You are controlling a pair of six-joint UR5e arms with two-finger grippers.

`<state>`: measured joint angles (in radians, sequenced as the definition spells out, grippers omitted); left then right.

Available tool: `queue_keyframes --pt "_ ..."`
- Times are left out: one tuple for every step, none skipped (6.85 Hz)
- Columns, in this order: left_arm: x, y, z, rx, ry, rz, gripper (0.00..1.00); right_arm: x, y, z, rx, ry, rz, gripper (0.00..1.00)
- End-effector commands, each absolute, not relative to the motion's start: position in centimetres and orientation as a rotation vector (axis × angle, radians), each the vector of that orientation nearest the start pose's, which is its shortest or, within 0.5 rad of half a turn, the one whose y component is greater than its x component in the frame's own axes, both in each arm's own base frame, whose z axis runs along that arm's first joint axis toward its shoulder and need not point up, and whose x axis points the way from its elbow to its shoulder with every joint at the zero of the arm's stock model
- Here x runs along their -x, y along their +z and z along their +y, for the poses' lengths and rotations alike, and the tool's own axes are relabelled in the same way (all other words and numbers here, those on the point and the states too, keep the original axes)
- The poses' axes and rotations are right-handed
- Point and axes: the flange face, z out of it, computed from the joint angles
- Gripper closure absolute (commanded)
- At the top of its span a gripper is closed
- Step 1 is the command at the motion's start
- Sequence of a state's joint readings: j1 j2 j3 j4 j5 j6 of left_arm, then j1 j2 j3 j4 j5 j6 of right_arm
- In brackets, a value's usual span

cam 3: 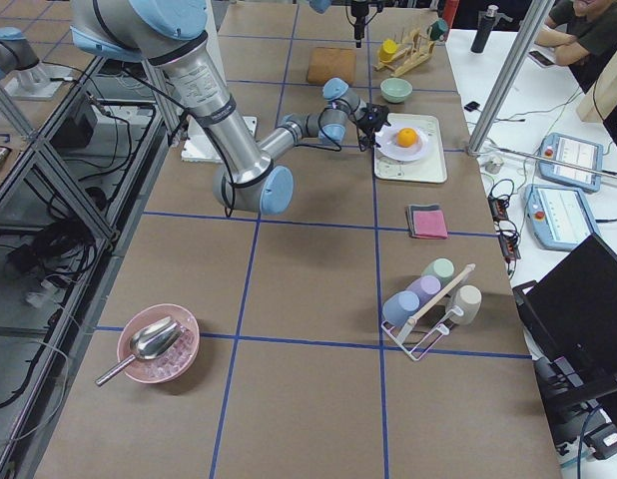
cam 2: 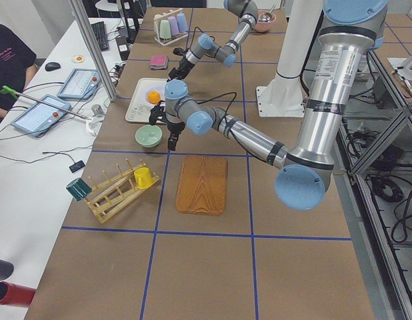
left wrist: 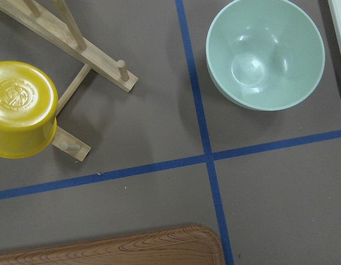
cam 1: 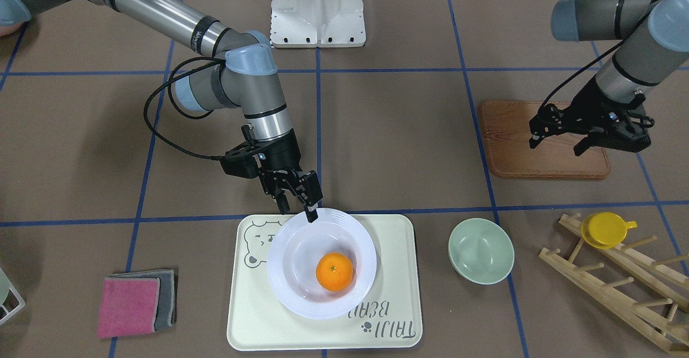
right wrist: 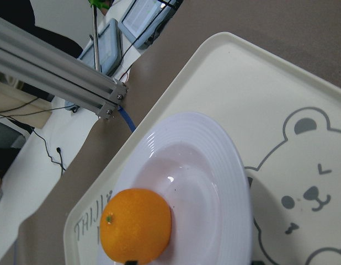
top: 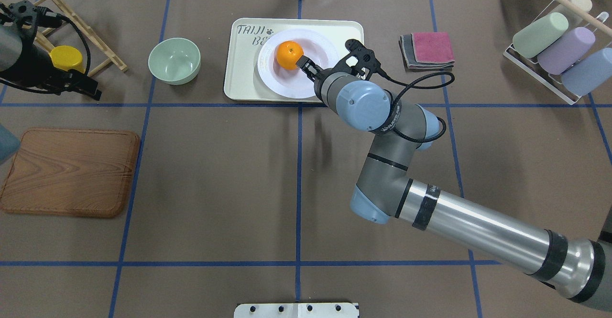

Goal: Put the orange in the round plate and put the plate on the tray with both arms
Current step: 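Release the plate rim and lift the right gripper away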

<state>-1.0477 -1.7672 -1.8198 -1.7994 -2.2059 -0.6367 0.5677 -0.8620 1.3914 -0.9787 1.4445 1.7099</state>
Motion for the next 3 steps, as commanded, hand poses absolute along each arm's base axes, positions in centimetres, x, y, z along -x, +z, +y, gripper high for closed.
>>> queue_keyframes --pt "-21.7 41.3 -52.7 -0.210 0.109 0.863 0.02 47.7 27.0 -51.5 -0.337 0.102 -0.841 0.00" --pt "-20.5 42.3 -52.9 -0.224 0.133 0.847 0.02 41.4 26.7 -54.5 -0.268 -0.035 -0.833 0.00" --pt "-18.2 44.9 -52.4 -0.238 0.186 0.815 0.02 33.7 28.0 -56.9 -0.237 -0.035 -0.855 0.00"
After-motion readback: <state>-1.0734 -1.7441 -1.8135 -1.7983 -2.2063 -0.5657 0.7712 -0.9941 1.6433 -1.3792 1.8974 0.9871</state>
